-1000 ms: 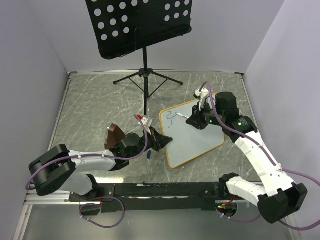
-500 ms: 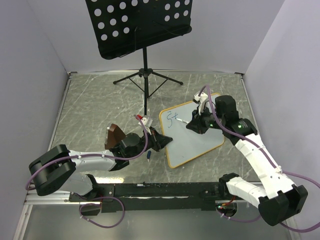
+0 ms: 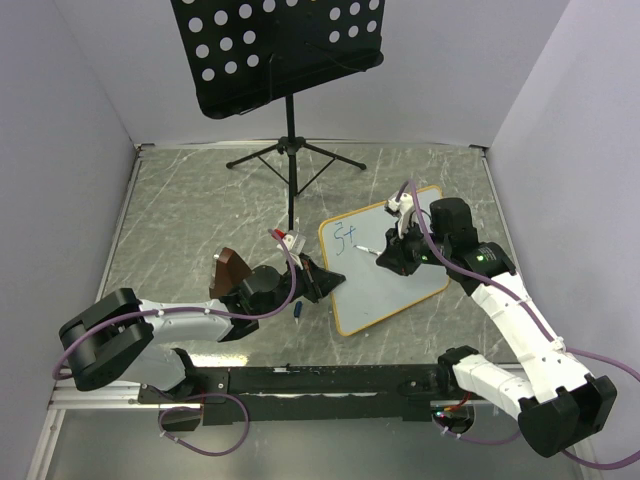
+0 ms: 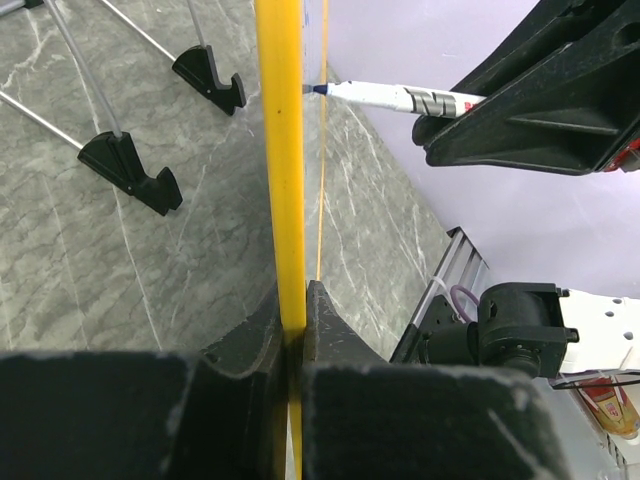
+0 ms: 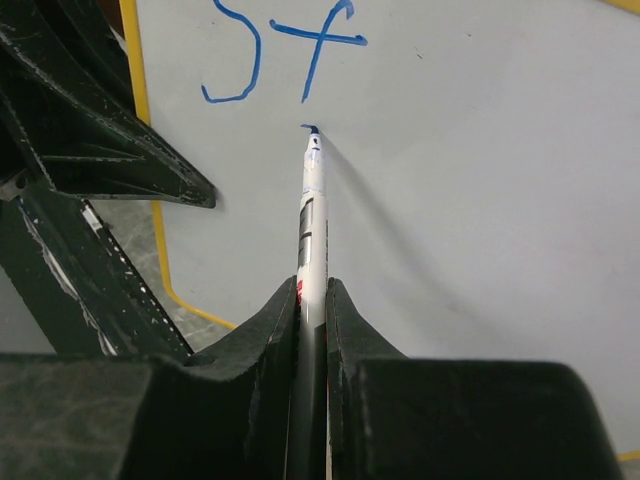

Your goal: Write a sentence on the whiteboard

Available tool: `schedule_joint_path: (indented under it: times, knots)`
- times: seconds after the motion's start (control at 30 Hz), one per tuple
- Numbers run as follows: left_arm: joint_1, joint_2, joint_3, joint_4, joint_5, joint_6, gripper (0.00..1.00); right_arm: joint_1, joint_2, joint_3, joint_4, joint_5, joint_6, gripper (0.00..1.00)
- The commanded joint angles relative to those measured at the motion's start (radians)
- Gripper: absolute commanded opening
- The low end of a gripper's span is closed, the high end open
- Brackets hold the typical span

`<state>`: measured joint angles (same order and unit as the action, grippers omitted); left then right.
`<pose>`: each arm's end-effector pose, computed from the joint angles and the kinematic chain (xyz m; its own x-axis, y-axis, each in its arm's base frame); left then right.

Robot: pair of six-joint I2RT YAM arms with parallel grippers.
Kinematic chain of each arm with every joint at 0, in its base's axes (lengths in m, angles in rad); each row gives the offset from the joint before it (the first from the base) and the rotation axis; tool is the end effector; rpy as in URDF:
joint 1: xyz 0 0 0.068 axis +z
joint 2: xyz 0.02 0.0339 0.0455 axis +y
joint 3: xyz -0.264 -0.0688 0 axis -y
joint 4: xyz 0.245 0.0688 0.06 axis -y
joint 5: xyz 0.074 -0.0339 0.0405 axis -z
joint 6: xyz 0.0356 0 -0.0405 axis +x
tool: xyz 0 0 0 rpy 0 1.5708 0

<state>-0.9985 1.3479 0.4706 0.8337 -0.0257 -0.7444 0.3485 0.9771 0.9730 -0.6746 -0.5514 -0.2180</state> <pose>0.1491 -0.2297 0.2161 -0.5773 -0.3545 -0.7356 0.5919 0.4389 -0.6761 0.1804 0.0854 0.3258 -0.4303 -0.3523 -0.8311 -0.7858 0.5993 0.1528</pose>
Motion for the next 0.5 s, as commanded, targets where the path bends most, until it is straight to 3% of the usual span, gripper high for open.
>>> schedule_joint_path:
  times: [0.0,0.47]
  knots:
    - [0.001,-0.007,0.028,0.117,0.010,0.037,0.01,-0.014,-0.008,0.041,0.021,0.039,0.000,0.00]
    - [0.003,-0.018,0.007,0.130,0.004,0.030,0.01,-0.034,-0.017,0.109,0.040,-0.042,0.005,0.00]
